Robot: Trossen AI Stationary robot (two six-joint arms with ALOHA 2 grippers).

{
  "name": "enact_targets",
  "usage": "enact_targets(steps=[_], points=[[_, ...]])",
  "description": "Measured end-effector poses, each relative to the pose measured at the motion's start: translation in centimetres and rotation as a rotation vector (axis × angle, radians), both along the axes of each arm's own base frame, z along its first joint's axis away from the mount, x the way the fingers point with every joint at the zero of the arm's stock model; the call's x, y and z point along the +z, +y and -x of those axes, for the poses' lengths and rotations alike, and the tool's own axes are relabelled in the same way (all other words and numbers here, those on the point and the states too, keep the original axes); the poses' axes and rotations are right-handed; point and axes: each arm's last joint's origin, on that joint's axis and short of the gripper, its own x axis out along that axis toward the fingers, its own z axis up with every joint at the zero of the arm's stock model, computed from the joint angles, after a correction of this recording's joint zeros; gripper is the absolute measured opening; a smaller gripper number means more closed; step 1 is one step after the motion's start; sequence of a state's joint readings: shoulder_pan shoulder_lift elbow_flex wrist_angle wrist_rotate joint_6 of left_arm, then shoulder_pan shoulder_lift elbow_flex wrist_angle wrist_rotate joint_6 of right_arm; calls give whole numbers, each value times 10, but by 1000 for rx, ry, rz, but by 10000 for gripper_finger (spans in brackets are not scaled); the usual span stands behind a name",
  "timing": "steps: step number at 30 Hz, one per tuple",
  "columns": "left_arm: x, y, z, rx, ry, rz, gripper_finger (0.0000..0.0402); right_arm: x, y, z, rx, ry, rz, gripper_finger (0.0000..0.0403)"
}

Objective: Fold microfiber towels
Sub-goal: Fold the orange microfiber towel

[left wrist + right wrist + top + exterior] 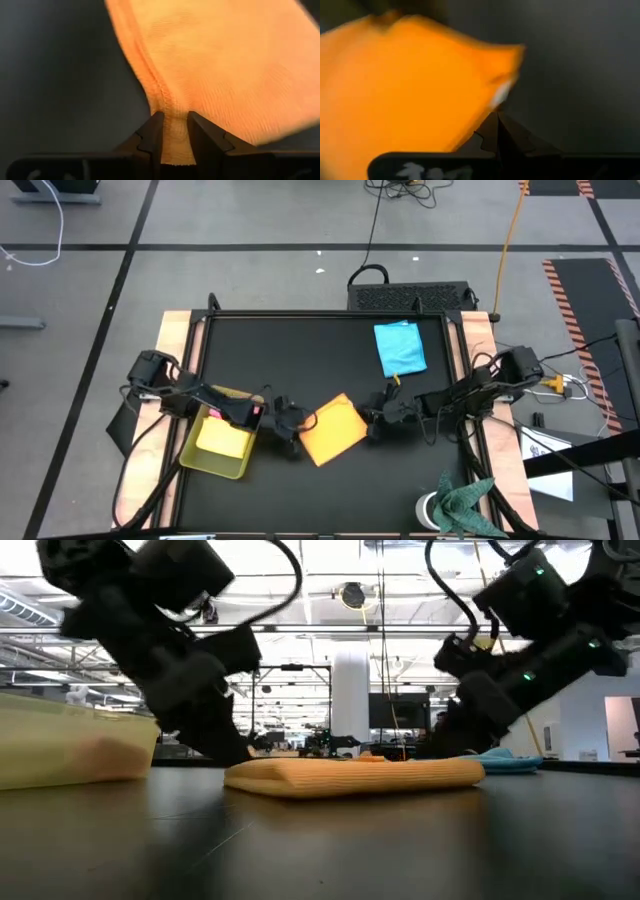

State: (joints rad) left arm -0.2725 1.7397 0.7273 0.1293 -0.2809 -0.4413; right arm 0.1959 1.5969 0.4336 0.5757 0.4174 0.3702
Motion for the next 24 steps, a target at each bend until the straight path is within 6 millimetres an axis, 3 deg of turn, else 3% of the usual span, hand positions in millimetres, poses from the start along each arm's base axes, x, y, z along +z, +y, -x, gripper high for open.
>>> enact_targets(steps=[6, 10, 15, 21, 24], points=[[10, -31, 4, -21, -115, 4, 92, 24, 4, -1, 57, -112, 54, 0], [12, -36, 7, -8, -137, -30, 92, 31, 25, 0, 264, -156, 3, 0], [12, -37, 7, -60, -133, -80, 92, 27, 59, 0, 393, -143, -4, 10], [17, -52, 8, -308, -166, -273, 93, 31, 98, -28, 480, -168, -10, 55], [17, -49, 7, -317, -164, -305, 93, 25, 106, -45, 435, -148, -27, 72]])
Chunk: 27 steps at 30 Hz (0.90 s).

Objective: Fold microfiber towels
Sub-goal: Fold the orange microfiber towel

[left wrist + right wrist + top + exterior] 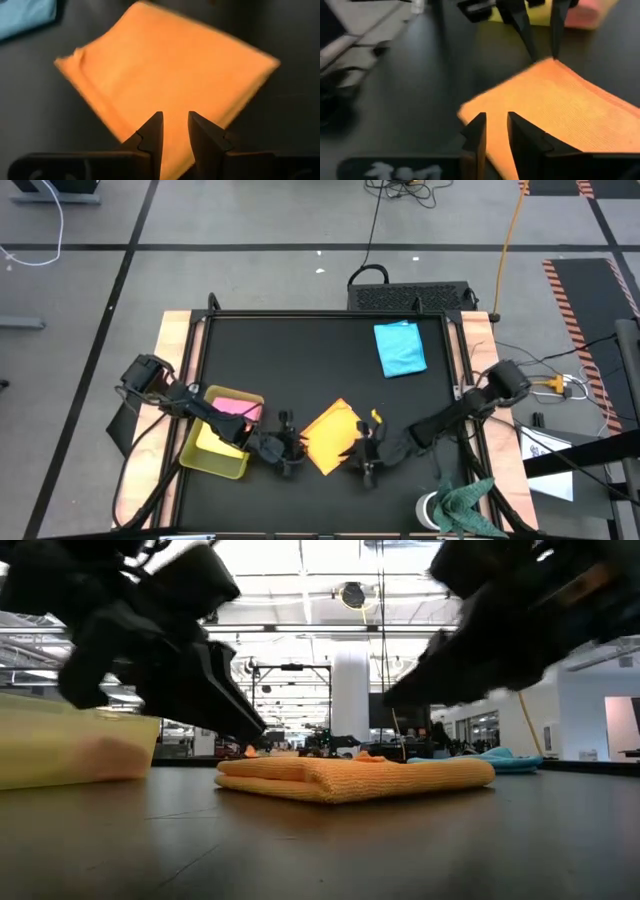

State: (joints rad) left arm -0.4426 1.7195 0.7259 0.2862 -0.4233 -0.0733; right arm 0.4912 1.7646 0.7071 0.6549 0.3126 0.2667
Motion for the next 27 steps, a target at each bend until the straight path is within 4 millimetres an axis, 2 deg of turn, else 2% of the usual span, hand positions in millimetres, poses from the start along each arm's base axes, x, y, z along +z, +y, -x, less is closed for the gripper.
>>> enact_targets(steps=[4, 7, 11, 15, 18, 22, 25, 27], points=[[-9, 9, 2, 56, 94, 73, 93, -20, -8, -5, -102, 125, -3, 76], [-15, 5, 5, 77, 133, 145, 93, -29, -18, -1, -166, 221, -13, 71], [-14, -12, 6, 52, 77, 218, 93, -24, -32, 8, -209, 310, 41, 61], [-4, -34, 7, -31, -45, 265, 93, -3, -43, 20, -256, 316, 81, 55], [2, -44, 8, -72, -131, 213, 92, 21, -41, 26, -238, 227, 35, 55], [7, -49, 9, -173, -192, 14, 93, 30, -31, 33, -178, 152, -6, 55], [7, -36, 2, -98, -207, -77, 93, 27, -24, 32, -180, 118, -27, 55], [8, -19, -6, -4, -218, -90, 93, 18, -24, 31, -275, 122, -47, 54]])
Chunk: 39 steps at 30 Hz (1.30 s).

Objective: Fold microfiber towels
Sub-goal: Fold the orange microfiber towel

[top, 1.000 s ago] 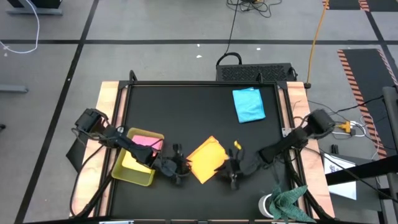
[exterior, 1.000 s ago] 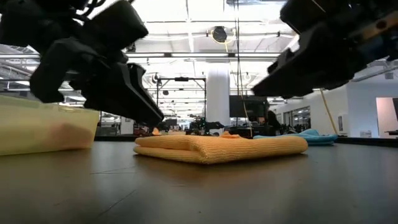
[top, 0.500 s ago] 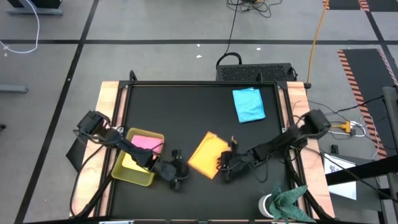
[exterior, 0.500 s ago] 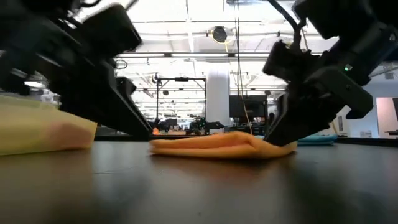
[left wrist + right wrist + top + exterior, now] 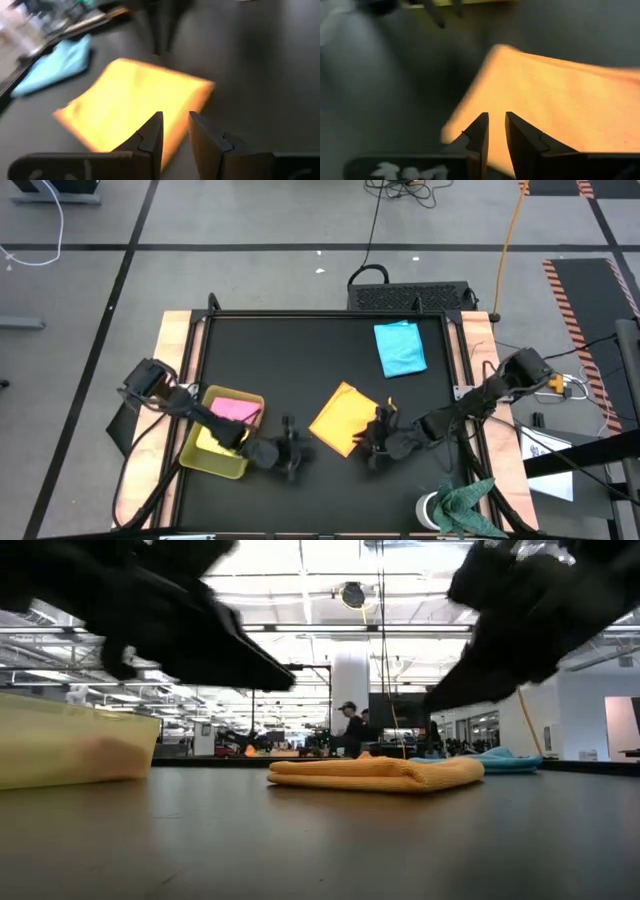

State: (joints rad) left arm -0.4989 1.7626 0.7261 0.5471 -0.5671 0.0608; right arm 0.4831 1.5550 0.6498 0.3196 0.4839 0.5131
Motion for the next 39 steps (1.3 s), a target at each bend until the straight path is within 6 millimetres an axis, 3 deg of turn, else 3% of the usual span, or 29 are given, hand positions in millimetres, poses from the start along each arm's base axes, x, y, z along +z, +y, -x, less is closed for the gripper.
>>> enact_targets(steps=[5, 8, 12, 17, 23, 27, 31, 36, 39], points=[[-16, 47, -17, 112, 101, 122, 93, -24, -15, -1, -224, 79, 4, 54], [-31, 59, -22, 91, 172, 214, 92, -38, -26, -4, -269, 155, 2, 54], [-44, 48, -20, 46, 223, 313, 92, -43, -40, -4, -225, 263, 60, 54], [-41, 9, -10, -56, 181, 373, 92, -28, -41, 3, -71, 299, 196, 54], [-21, -23, -11, -75, 45, 175, 92, 3, -25, 3, 54, 128, 133, 54], [-15, -20, -22, -81, 33, 83, 93, 5, -8, 1, 175, 60, 76, 64], [-9, -5, -36, -31, 21, 78, 93, -8, 6, -5, 236, 22, 90, 95], [-9, 21, -47, 68, 23, 121, 93, -28, 14, -16, 315, -7, 202, 144], [-13, 32, -48, 114, 54, 135, 93, -39, 16, -23, 305, 12, 287, 154]])
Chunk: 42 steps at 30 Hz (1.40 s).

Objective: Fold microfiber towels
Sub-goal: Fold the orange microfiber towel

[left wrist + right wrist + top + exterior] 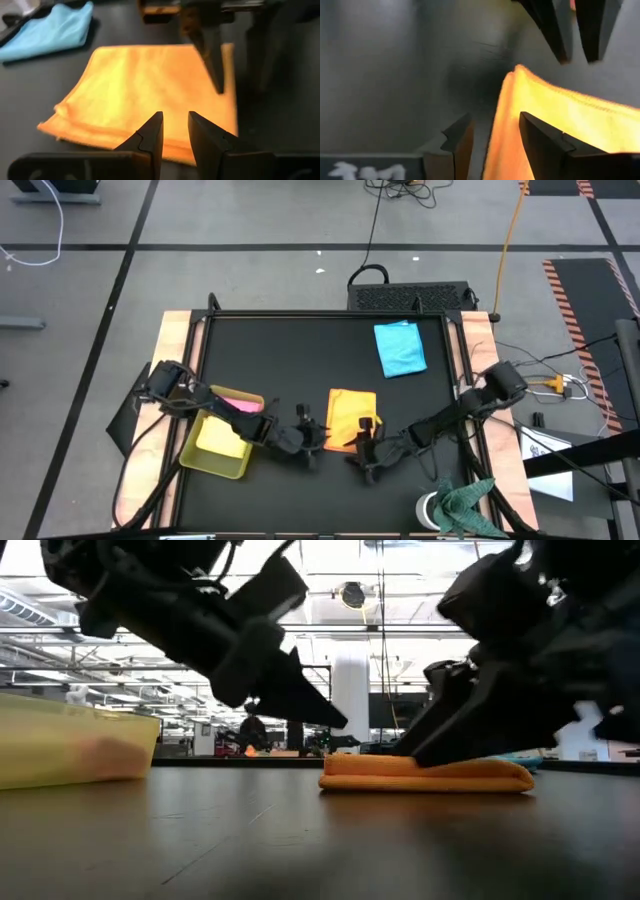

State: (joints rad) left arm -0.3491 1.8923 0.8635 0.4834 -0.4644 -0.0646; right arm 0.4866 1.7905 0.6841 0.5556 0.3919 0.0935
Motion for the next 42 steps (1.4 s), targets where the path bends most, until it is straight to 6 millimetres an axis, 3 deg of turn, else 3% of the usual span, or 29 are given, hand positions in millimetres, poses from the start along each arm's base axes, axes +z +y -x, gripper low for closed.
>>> enact_targets(steps=[6, 16, 27, 35, 42], points=[[-1, 14, -4, 52, 0, 23, 93, -13, 0, -8, 1, 39, 86, 129], [3, 31, -12, 39, -39, 68, 93, -14, 2, -7, -14, 57, 65, 7], [2, 41, -14, 2, -15, 104, 93, -6, 29, -4, 70, 37, -236, 4], [0, 41, -13, 3, 5, 100, 93, 20, 57, -18, 195, 6, -385, 3], [-6, 38, -8, 2, 79, 96, 93, 26, 54, -28, 171, 11, -447, 3]])
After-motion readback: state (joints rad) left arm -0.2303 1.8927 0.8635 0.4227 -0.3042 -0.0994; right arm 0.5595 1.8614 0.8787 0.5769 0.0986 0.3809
